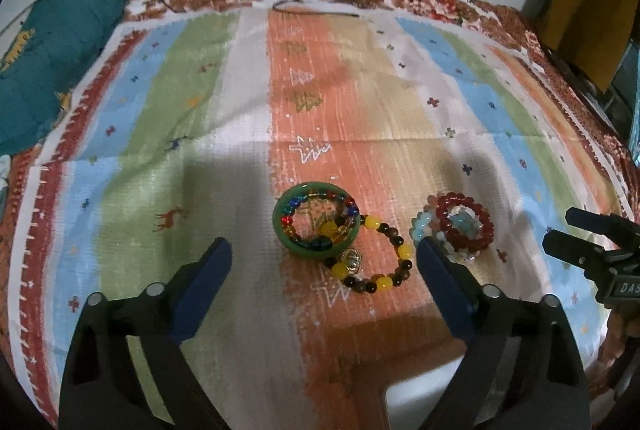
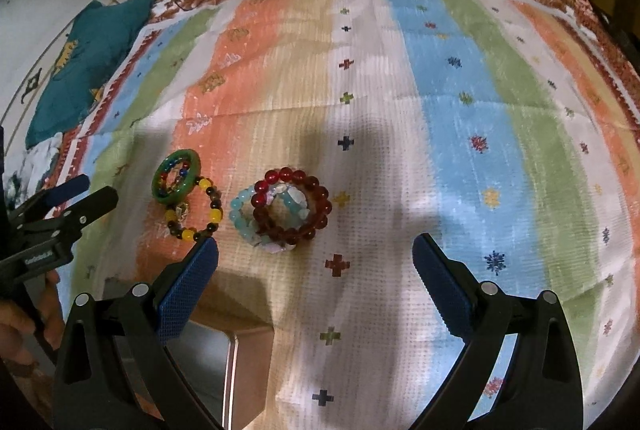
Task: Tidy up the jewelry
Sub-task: 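Move the left tool toward the green bangle while the right tool approaches the red bead bracelet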
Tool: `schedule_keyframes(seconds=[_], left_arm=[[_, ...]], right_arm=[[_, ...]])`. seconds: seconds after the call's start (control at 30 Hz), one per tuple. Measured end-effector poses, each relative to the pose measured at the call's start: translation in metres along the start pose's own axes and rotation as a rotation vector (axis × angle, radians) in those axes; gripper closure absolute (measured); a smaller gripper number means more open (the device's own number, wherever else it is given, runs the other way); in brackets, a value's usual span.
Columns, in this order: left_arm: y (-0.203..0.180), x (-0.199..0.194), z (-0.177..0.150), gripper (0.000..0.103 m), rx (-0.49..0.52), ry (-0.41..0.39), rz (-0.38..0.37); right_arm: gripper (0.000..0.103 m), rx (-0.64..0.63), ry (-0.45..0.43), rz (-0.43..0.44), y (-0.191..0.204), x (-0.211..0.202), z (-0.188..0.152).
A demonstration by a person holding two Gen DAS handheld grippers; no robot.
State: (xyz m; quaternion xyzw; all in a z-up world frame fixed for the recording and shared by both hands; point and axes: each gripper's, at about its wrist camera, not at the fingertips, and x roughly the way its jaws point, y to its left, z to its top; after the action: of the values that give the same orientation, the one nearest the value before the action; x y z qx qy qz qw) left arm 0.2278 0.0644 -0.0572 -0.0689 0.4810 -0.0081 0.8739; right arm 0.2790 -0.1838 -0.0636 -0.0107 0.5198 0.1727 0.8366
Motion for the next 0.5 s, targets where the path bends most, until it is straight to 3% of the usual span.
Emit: schedule_keyframes(seconds=[0.27,0.5], left_arm=[[0.002,0.019,0.012,0.034,0.005,0.045,-0.042],[-0.006,0.048,0.016,0.050,0.045,0.116,-0.063]], right_arm=[[0.025,0.031,0.056,0.042,-0.004,0.020,0.007],[0.025,0.046,0.090,0.049,-0.006,0.038,0.012]])
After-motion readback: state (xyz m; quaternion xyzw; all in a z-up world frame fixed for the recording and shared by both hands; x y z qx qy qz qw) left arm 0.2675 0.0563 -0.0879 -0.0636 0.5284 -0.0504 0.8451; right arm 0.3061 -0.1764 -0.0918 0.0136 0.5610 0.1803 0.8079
